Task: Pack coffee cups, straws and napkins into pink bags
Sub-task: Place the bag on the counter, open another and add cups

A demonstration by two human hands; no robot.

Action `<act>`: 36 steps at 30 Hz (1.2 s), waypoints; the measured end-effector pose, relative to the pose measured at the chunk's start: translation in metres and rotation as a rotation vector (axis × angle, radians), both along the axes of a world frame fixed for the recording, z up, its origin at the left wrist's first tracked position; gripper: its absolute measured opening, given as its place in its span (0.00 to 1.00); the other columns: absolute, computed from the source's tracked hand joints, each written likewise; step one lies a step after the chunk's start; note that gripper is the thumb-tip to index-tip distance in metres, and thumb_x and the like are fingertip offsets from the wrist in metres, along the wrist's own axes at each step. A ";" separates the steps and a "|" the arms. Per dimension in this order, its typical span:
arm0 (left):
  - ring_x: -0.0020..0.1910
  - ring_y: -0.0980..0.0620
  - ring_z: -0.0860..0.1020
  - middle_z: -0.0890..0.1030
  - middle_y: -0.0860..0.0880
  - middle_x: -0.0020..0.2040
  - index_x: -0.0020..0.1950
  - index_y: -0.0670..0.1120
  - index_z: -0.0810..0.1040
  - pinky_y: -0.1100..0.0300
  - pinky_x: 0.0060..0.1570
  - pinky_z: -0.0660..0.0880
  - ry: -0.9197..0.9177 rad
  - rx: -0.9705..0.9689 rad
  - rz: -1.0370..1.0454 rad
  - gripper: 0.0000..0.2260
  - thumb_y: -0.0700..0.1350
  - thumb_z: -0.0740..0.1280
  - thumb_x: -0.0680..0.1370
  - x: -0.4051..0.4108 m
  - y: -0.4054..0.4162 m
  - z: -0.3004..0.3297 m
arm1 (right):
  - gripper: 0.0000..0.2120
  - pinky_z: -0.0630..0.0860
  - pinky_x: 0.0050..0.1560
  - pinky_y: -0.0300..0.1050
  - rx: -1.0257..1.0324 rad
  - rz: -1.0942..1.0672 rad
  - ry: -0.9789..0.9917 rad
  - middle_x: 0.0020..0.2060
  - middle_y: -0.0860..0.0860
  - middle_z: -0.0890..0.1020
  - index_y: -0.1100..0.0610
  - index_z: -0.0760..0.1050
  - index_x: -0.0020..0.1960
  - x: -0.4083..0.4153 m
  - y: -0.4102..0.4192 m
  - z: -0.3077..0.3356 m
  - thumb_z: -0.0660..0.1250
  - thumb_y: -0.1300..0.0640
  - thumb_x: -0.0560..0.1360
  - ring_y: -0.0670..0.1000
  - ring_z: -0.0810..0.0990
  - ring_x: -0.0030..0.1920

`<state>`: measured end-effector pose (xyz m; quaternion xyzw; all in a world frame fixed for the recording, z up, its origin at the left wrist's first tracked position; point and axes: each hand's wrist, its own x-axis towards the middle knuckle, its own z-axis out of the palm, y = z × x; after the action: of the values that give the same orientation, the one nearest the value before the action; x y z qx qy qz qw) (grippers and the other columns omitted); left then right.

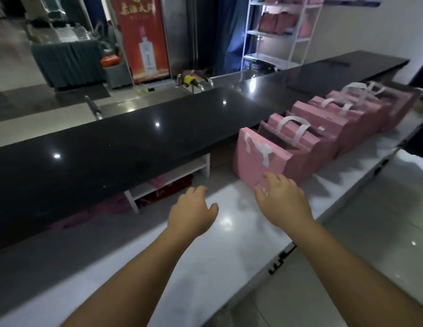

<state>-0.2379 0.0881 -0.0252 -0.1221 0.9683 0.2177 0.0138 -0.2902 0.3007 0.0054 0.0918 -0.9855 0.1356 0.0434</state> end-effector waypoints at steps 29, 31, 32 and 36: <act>0.53 0.44 0.77 0.73 0.44 0.59 0.70 0.47 0.63 0.54 0.44 0.79 -0.165 -0.076 0.323 0.30 0.56 0.73 0.75 -0.319 0.151 0.011 | 0.06 0.76 0.42 0.53 0.102 0.327 -0.146 0.51 0.56 0.82 0.56 0.72 0.56 -0.343 0.072 -0.021 0.64 0.60 0.80 0.60 0.81 0.49; 0.47 0.47 0.78 0.73 0.46 0.52 0.70 0.47 0.64 0.57 0.36 0.75 -0.202 -0.057 0.367 0.27 0.53 0.71 0.77 -0.315 0.146 0.014 | 0.07 0.77 0.43 0.54 0.152 0.348 -0.183 0.50 0.55 0.82 0.56 0.73 0.58 -0.344 0.071 -0.023 0.64 0.60 0.80 0.60 0.82 0.48; 0.44 0.49 0.79 0.74 0.48 0.49 0.69 0.47 0.65 0.58 0.33 0.73 -0.221 -0.047 0.387 0.24 0.53 0.70 0.78 -0.311 0.144 0.016 | 0.07 0.78 0.43 0.54 0.170 0.356 -0.183 0.49 0.55 0.82 0.57 0.74 0.58 -0.343 0.071 -0.024 0.64 0.60 0.80 0.59 0.82 0.48; 0.38 0.52 0.80 0.78 0.48 0.43 0.59 0.46 0.75 0.61 0.31 0.73 -0.243 0.078 0.442 0.09 0.47 0.65 0.81 -0.284 0.132 0.029 | 0.05 0.83 0.44 0.52 0.175 0.367 -0.167 0.44 0.52 0.80 0.54 0.75 0.56 -0.330 0.068 -0.018 0.65 0.58 0.80 0.56 0.82 0.43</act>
<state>-0.5220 0.2198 0.0033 -0.3556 0.9001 0.2366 0.0868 -0.6198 0.3689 -0.0130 0.2616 -0.9605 0.0625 -0.0720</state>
